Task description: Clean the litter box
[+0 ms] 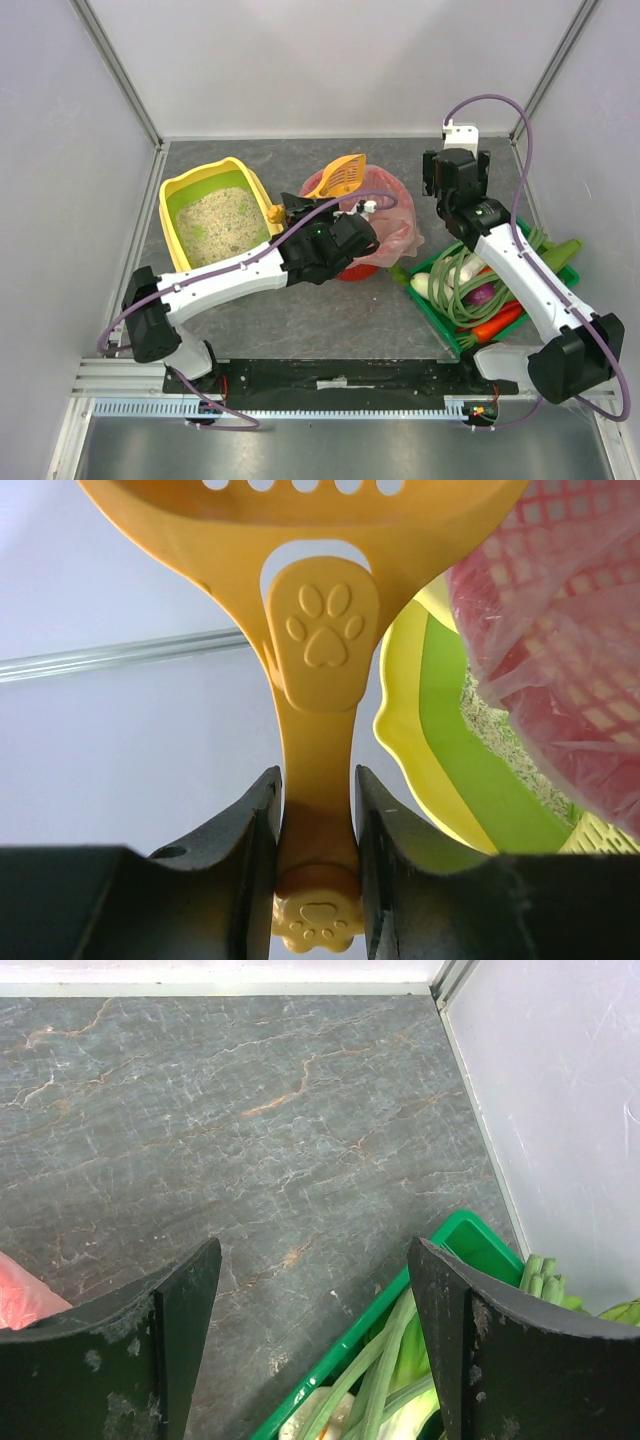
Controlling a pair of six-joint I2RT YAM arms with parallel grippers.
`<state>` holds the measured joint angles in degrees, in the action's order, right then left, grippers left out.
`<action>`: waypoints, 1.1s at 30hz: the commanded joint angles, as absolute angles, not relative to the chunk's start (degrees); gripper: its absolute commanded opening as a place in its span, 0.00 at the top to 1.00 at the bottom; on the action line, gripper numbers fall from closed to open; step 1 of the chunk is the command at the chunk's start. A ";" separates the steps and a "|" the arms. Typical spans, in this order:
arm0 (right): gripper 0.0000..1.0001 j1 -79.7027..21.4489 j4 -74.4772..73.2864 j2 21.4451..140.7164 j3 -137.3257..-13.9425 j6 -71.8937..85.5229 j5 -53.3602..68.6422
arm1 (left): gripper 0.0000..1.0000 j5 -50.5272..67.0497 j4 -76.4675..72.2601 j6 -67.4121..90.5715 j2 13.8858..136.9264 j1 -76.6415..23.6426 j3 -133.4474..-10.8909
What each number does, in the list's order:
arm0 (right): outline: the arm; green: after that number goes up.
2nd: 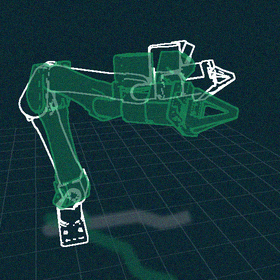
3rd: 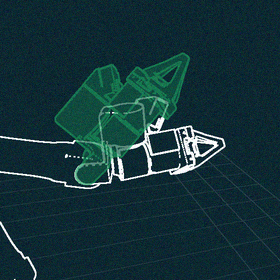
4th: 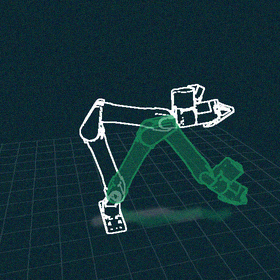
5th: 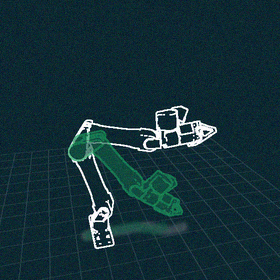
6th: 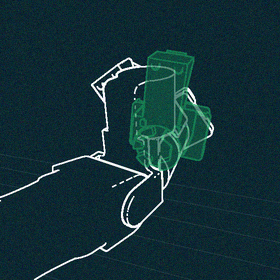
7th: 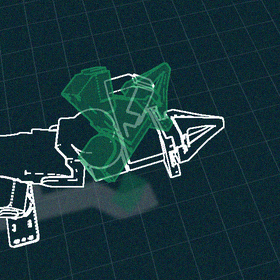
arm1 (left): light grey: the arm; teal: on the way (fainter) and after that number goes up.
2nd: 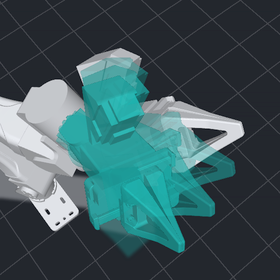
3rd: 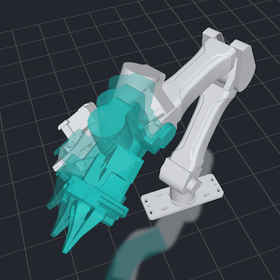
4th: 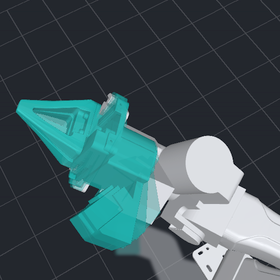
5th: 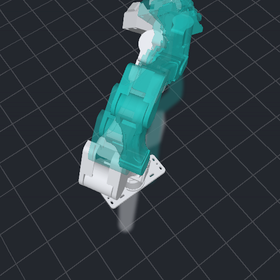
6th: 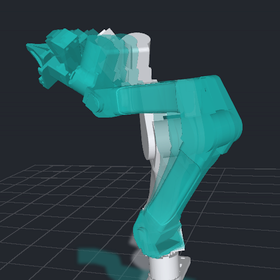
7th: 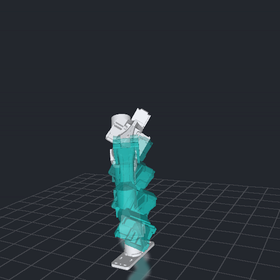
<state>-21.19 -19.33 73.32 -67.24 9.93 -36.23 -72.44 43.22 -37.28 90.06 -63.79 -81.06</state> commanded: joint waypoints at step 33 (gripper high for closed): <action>0.15 -18.19 -13.10 65.30 -60.56 14.76 -33.40 | 0.98 -75.69 36.38 -53.96 83.23 -63.98 -75.68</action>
